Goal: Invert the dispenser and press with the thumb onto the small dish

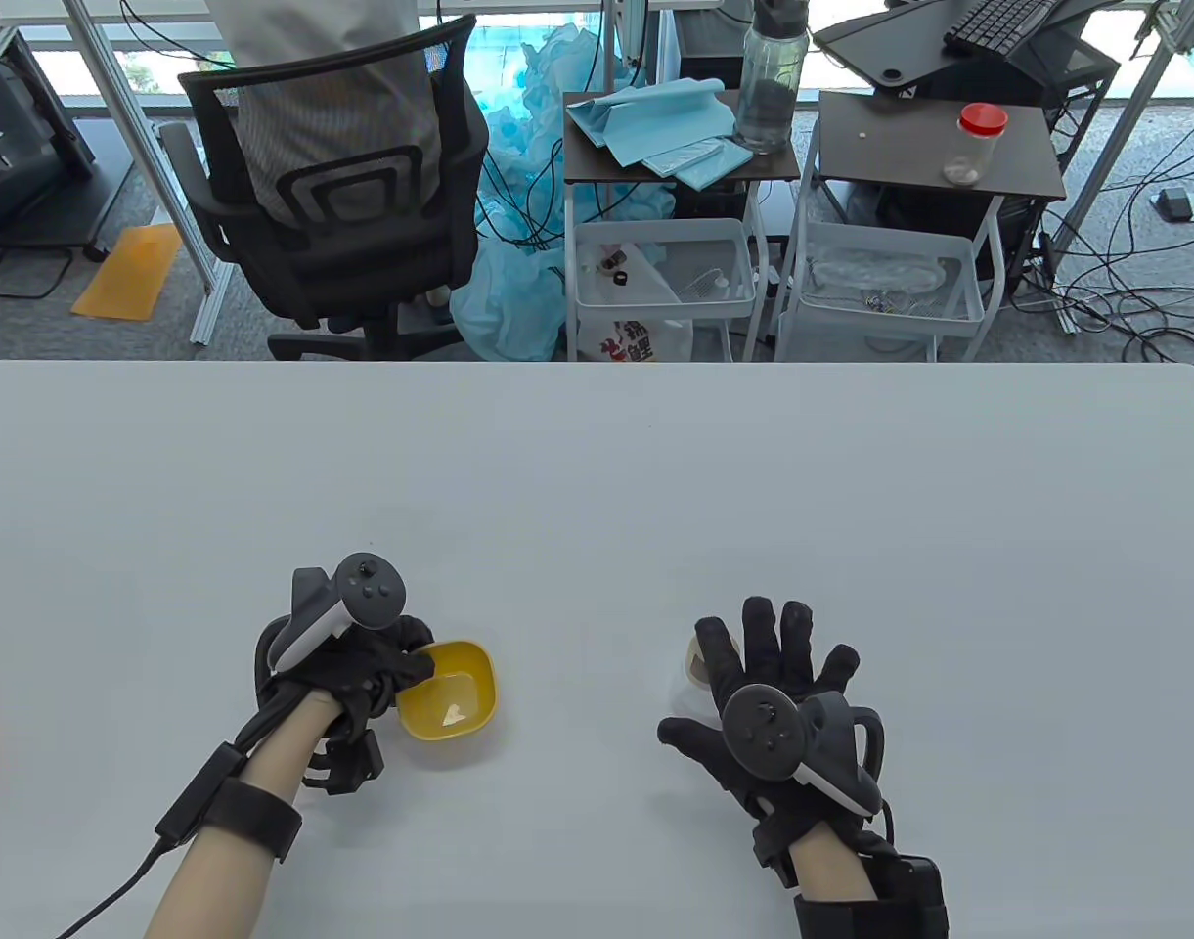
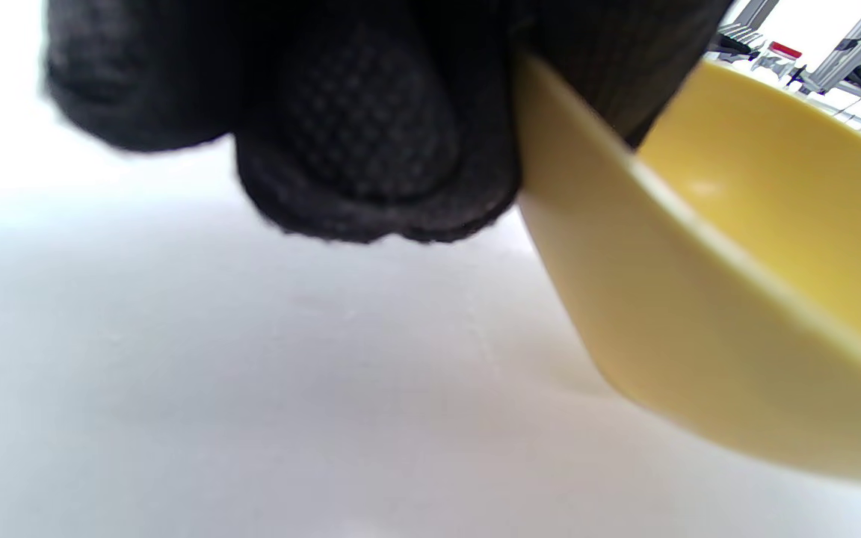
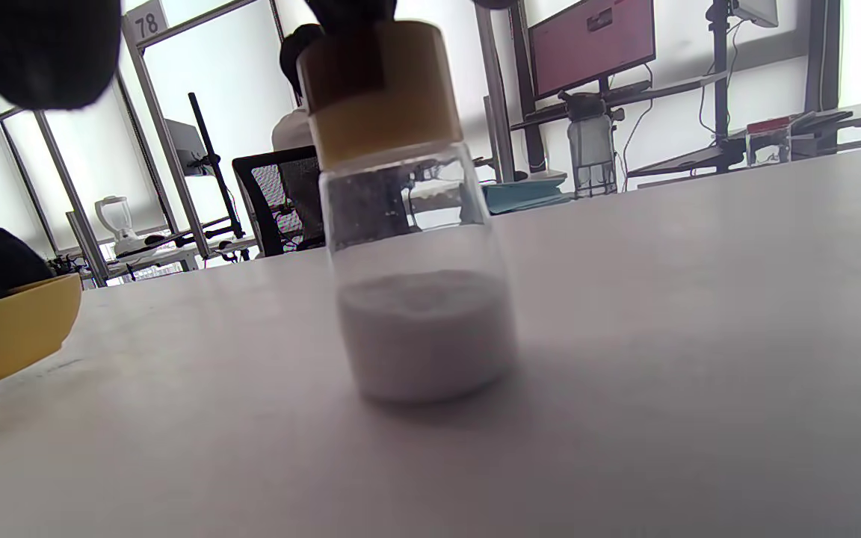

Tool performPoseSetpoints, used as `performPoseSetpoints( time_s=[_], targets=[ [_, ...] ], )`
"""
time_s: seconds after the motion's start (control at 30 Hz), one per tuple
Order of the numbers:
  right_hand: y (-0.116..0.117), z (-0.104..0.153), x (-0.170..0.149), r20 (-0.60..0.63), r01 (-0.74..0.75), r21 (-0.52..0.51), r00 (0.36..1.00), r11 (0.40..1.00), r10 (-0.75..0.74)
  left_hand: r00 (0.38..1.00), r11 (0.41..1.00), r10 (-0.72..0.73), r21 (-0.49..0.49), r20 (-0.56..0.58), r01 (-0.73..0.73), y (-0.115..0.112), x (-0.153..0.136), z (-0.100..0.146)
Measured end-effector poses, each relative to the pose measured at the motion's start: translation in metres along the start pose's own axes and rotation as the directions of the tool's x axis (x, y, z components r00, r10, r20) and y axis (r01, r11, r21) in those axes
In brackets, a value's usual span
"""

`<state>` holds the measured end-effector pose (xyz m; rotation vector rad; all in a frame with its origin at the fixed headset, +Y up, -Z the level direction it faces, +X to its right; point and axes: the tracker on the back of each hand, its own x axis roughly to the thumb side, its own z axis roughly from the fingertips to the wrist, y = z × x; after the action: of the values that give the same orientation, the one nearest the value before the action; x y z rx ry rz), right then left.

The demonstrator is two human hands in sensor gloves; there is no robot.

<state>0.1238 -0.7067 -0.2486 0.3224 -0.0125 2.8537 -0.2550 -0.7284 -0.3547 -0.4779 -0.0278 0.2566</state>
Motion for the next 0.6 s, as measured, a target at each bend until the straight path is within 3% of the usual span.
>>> performPoseSetpoints(
  time_s=[0.33,0.6],
  targets=[
    [-0.002,0.002,-0.002,-0.007,0.017,-0.015,1.0,1.0,-0.017,0.991,1.0,-0.021,0.015,0.132,0.02,0.012,0.049,0.031],
    [-0.002,0.002,-0.004,-0.007,0.026,-0.018,1.0,1.0,-0.026,0.979,0.994,-0.091,-0.037,0.183,0.099,-0.018,0.084,0.026]
  ],
)
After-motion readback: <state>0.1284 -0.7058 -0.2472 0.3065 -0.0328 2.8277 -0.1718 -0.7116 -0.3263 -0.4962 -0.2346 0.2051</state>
